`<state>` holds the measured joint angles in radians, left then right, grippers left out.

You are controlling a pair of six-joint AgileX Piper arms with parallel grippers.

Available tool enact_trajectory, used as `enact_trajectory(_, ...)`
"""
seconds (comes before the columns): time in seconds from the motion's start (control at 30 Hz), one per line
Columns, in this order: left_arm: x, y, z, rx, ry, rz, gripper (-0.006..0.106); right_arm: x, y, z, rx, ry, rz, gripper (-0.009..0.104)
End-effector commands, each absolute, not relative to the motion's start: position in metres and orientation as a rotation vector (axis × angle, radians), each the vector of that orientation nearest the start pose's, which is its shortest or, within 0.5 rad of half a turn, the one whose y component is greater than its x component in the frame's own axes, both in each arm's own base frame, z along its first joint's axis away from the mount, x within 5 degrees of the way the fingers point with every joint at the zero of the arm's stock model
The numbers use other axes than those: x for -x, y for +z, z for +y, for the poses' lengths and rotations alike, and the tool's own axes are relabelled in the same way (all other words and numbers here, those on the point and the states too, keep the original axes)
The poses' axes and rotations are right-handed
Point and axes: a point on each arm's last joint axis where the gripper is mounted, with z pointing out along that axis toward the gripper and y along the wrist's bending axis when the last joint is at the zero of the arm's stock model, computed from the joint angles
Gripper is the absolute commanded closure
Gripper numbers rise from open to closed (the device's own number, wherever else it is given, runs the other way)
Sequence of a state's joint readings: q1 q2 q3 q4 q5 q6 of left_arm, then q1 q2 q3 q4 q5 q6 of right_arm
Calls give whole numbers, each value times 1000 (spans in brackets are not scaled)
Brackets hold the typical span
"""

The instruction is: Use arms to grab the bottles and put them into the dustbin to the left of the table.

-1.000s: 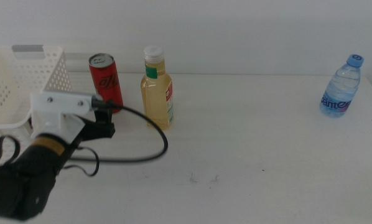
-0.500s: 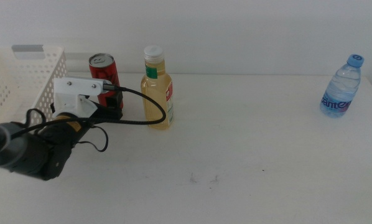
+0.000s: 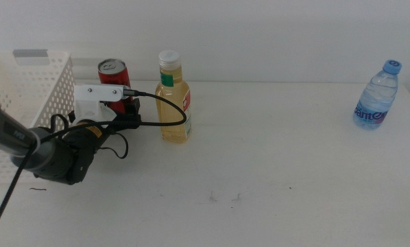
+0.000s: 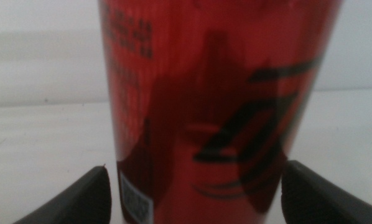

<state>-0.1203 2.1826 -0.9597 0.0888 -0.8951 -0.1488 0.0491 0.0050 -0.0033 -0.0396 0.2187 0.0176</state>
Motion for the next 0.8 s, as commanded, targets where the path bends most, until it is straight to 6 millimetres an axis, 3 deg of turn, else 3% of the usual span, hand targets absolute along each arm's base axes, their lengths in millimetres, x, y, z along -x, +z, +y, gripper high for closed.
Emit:
enact_trajectory(0.0, -410, 93, -55, -49, -216, 1798, 7, -56, 194, 2, 60, -3, 1692, 16)
enact_trajectory(0.27, -422, 87, -55, -66, -189, 1789, 7, -56, 194, 2, 60, -3, 1692, 16)
enact_trajectory(0.37, -424, 83, -56, -66, -187, 1804, 13, -56, 194, 2, 60, -3, 1692, 16)
enact_trajectory(0.6, -416, 95, -56, -74, -206, 1799, 58, -56, 194, 2, 60, -3, 1692, 16)
enact_trajectory(0.7, -397, 109, -54, -79, -206, 1810, 74, -56, 194, 2, 60, -3, 1692, 16)
enact_trajectory(0.77, -380, 121, -53, -75, -212, 1812, 78, -56, 194, 2, 60, -3, 1692, 16)
